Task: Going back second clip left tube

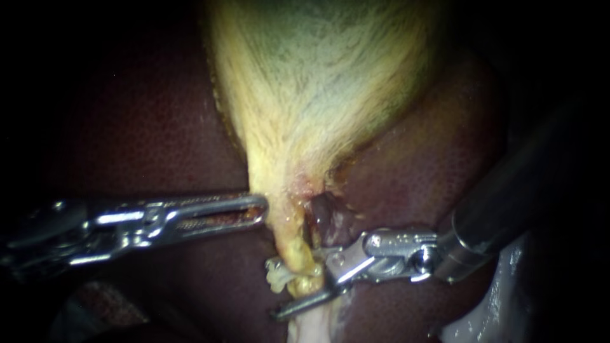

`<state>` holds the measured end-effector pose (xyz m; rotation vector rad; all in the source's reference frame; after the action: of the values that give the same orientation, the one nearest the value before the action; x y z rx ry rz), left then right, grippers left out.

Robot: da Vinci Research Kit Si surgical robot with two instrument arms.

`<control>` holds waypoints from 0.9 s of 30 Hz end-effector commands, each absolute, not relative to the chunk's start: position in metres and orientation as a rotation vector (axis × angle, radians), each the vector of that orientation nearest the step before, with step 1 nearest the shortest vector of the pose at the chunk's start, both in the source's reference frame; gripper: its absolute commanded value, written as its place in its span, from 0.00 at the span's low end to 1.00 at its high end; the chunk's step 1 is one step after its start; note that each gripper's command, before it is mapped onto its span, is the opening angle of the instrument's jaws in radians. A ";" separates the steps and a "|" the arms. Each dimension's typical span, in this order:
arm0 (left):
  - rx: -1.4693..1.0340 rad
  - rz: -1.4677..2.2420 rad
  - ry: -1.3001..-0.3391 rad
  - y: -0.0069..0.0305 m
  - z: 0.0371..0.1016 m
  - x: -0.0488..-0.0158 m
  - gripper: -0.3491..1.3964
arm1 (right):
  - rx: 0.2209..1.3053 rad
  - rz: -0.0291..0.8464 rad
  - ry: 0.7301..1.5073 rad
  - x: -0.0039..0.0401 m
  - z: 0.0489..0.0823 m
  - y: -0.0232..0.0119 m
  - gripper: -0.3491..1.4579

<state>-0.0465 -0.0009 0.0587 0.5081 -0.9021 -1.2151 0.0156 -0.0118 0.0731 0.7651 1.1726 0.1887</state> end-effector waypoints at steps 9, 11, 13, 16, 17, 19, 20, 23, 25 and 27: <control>0.509 -1.214 -0.903 -0.0009 0.0587 -0.0465 0.00 | 0.713 0.168 1.189 0.0140 0.0724 -0.0099 0.52; 0.509 -1.214 -0.903 -0.0009 0.0587 -0.0465 0.00 | 0.712 0.168 1.189 0.0141 0.0727 -0.0101 0.52; 0.509 -1.214 -0.903 -0.0009 0.0587 -0.0465 0.00 | 0.708 0.169 1.188 0.0148 0.0730 -0.0103 0.52; 0.509 -1.215 -0.903 -0.0008 0.0587 -0.0466 0.00 | 0.695 0.170 1.186 0.0165 0.0740 -0.0112 0.52; 0.509 -1.215 -0.903 -0.0008 0.0587 -0.0466 0.00 | 0.691 0.168 1.185 0.0171 0.0744 -0.0118 0.52; 0.509 -1.215 -0.903 -0.0008 0.0587 -0.0466 0.00 | 0.701 0.150 1.185 0.0178 0.0750 -0.0129 0.52; 0.509 -1.215 -0.903 -0.0008 0.0587 -0.0467 0.00 | 0.709 0.136 1.184 0.0180 0.0753 -0.0137 0.52; 0.509 -1.215 -0.903 -0.0008 0.0587 -0.0467 0.00 | 0.724 0.110 1.184 0.0182 0.0757 -0.0151 0.52; 0.509 -1.215 -0.903 -0.0008 0.0587 -0.0467 0.00 | 0.731 0.102 1.185 0.0183 0.0756 -0.0155 0.52; 0.509 -1.215 -0.903 -0.0008 0.0587 -0.0467 0.00 | 0.733 0.093 1.186 0.0184 0.0754 -0.0155 0.52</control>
<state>-0.0467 -0.0008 0.0587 0.5094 -0.9039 -1.2143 0.0184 -0.0158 0.0754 0.7270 1.1898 0.0807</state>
